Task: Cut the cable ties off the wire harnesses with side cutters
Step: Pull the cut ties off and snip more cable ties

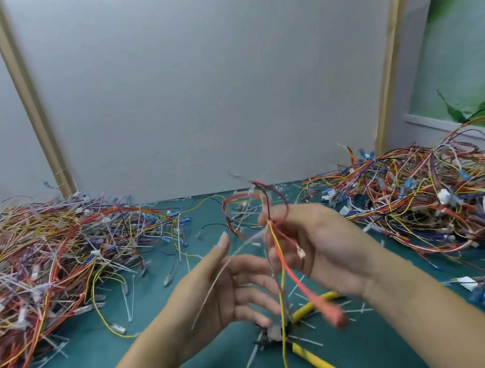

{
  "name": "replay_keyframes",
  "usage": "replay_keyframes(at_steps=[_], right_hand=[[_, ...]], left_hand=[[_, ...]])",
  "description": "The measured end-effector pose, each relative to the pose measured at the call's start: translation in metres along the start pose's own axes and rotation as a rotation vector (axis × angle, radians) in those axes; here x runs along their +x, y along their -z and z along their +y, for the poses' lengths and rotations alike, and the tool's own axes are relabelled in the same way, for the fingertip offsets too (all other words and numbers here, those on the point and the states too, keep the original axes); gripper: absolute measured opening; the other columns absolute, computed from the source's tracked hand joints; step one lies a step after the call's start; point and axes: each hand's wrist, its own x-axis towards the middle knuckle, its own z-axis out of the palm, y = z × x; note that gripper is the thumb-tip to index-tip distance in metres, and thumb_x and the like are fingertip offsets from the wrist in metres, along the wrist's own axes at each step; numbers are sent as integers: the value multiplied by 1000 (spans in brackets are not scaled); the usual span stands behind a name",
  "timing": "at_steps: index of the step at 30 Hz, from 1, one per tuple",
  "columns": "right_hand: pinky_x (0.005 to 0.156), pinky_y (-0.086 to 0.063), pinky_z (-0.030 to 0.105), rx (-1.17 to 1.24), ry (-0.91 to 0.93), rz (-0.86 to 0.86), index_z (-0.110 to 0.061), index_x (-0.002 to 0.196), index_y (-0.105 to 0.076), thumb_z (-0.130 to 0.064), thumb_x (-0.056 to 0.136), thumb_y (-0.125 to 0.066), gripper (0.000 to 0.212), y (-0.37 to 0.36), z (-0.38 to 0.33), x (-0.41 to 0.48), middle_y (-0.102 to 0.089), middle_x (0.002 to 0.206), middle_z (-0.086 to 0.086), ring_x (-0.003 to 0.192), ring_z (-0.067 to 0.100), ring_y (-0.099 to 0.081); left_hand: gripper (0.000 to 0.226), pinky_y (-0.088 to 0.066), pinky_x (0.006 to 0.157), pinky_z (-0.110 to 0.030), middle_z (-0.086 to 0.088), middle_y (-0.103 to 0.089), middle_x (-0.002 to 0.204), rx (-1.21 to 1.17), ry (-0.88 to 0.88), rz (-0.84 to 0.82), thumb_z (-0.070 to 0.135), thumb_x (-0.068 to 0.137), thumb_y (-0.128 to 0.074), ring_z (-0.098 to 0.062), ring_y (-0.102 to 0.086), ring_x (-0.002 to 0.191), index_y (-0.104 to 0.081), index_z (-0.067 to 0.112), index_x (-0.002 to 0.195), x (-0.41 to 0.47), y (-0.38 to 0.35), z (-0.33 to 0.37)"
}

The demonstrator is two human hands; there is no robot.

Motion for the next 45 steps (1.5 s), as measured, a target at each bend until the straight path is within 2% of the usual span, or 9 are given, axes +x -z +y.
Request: replay_keyframes(at_steps=[3, 12, 17, 23, 27, 34, 39, 43, 45], right_hand=[[40, -49, 18, -206, 50, 154, -7, 83, -67, -15, 98, -56, 21, 9, 4, 32, -63, 61, 6, 46, 14, -61], [59, -53, 24, -801, 60, 287, -9, 98, -70, -30, 100, -56, 26, 32, 28, 42, -74, 88, 5, 67, 13, -68], [64, -47, 12, -1342, 19, 15, -32, 93, -71, -42, 90, -63, 13, 44, 38, -8, -68, 80, -23, 71, -4, -62], [85, -48, 23, -1643, -108, -246, -45, 104, -56, -81, 66, -59, 52, 43, 24, -26, -54, 100, -26, 98, -10, -51], [88, -43, 27, -1749, -188, -348, -53, 115, -36, -88, 50, -62, 79, 33, 24, -35, -39, 109, -28, 109, -6, -39], [92, -44, 28, -1867, -38, -316, -42, 116, -47, -70, 79, -42, 47, 32, 25, -36, -45, 109, -21, 105, -1, -45], [86, -44, 20, -1676, -118, -139, -46, 105, -54, -69, 82, -36, 38, 49, 0, -31, -54, 101, -24, 96, -4, -54], [82, -52, 13, -847, -193, -59, -31, 100, -69, -46, 94, -57, 20, 48, 1, -30, -72, 101, -3, 95, 9, -72], [89, -57, 30, -479, -208, -48, -19, 105, -74, -35, 91, -57, 28, 44, 11, -28, -72, 110, 14, 99, 33, -73]], left_hand=[[85, -58, 73, -39, -24, -69, 100, -61, -15, -84, 72, 89, -39, -37, -71, 87, -61, -2, 124, -1, -2, -7], [29, -56, 59, -26, -12, -71, 81, 243, -217, 365, 24, 81, -77, -25, -71, 66, -68, 11, 106, 1, -1, -20], [39, -58, 60, -29, -10, -71, 81, 269, -265, 473, 26, 79, -75, -27, -71, 64, -66, 14, 115, 4, 2, -17], [54, -52, 48, -29, -8, -64, 76, 106, -200, 469, 46, 73, -79, -25, -61, 48, -65, 10, 111, 2, 4, -13], [47, -50, 43, -28, -3, -60, 54, 503, -154, 821, 59, 80, -67, -29, -65, 45, -59, 13, 85, 1, 14, -15], [55, -58, 71, -47, -9, -68, 65, 1040, -92, 1035, 61, 90, -53, -29, -69, 65, -58, 10, 72, -2, 43, -8], [30, -45, 58, -28, -2, -61, 60, 1084, -127, 1066, 36, 92, -61, -24, -60, 64, -61, 12, 74, -2, 48, -3], [29, -46, 64, -27, 2, -63, 62, 1242, -74, 1033, 33, 92, -59, -23, -61, 70, -64, 11, 74, -5, 48, -1], [28, -52, 76, -34, -4, -69, 78, 1337, -41, 1035, 36, 92, -56, -29, -64, 84, -63, 12, 79, -6, 48, -1]])
